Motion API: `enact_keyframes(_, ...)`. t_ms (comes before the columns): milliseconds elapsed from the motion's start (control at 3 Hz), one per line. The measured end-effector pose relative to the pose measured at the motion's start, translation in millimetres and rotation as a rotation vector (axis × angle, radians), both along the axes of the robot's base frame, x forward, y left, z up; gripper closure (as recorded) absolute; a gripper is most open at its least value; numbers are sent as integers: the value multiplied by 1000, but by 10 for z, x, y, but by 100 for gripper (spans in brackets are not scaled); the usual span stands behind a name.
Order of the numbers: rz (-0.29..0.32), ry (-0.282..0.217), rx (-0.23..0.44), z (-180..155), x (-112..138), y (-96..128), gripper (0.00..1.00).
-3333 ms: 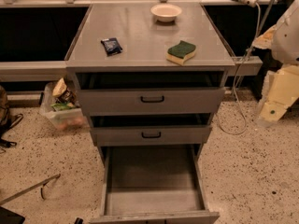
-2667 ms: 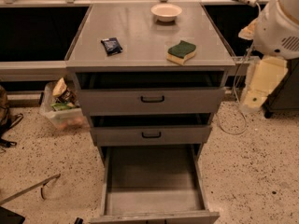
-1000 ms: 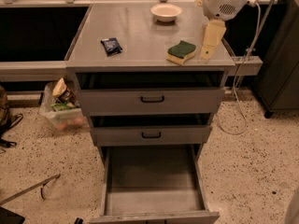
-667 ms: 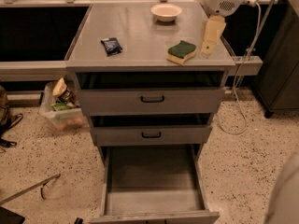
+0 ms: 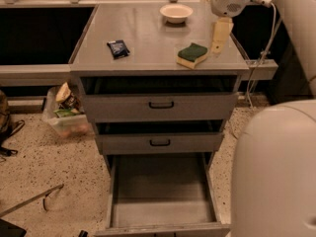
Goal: Place sponge into bottom drawer
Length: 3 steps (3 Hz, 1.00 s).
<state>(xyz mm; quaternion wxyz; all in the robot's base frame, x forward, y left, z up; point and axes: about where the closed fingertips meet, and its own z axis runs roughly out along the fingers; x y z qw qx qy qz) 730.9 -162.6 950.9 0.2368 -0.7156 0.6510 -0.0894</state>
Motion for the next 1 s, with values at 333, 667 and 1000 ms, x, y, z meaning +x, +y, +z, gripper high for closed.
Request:
enact_keyframes(333,56,28,15,-190,119,-49,0)
enact_keyframes(667,144,20,40,-429,378,41,0)
enact_keyframes(1000,144,20,40,-429,378,41,0)
